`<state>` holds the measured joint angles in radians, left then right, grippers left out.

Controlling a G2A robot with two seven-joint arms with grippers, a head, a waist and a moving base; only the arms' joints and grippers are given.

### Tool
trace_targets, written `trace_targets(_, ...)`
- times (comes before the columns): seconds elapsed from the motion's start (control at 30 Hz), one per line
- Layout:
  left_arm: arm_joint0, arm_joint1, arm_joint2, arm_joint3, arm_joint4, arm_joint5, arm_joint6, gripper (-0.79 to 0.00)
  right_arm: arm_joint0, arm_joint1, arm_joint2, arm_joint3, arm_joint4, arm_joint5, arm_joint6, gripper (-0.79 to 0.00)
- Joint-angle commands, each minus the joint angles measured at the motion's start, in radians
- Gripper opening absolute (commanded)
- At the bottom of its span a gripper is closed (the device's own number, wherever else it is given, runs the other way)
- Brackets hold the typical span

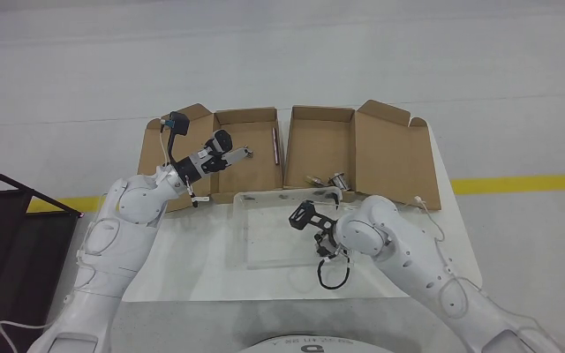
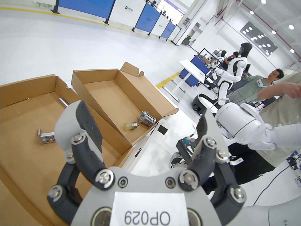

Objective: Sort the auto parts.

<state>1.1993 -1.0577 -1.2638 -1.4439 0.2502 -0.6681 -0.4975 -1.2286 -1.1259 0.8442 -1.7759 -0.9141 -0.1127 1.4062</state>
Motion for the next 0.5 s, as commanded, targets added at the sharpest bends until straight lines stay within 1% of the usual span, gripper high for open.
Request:
trace_targets(0.0,0.000,0.000,0.000,0.000,0.000,0.000,0.000,0.000,0.019,-0.007,-0.024,0.018,-0.012,0.014,0.006,-0.693)
trace_targets(0.2,0.000,0.000,0.000,0.000,0.000,0.000,0.000,0.000,0.079,-0.028,-0.069,0.076,-0.015,0.068,-0.005,-0.680)
trace_targets(0.27,0.000,0.000,0.000,0.000,0.000,0.000,0.000,0.000,0.092,-0.033,-0.067,0.090,-0.018,0.108,-0.021,-0.665)
trace_targets(0.3,0.000,0.000,0.000,0.000,0.000,0.000,0.000,0.000,0.096,-0.035,-0.065,0.094,-0.023,0.132,-0.034,-0.637)
trace_targets(0.33,0.000,0.000,0.000,0.000,0.000,0.000,0.000,0.000,0.098,-0.037,-0.063,0.094,-0.022,0.146,-0.048,-0.563)
trace_targets(0.4,0.000,0.000,0.000,0.000,0.000,0.000,0.000,0.000,0.097,-0.038,-0.051,0.087,-0.011,0.159,-0.077,-0.536)
trace_targets(0.47,0.000,0.000,0.000,0.000,0.000,0.000,0.000,0.000,0.084,-0.034,-0.029,0.067,0.009,0.149,-0.110,-0.511)
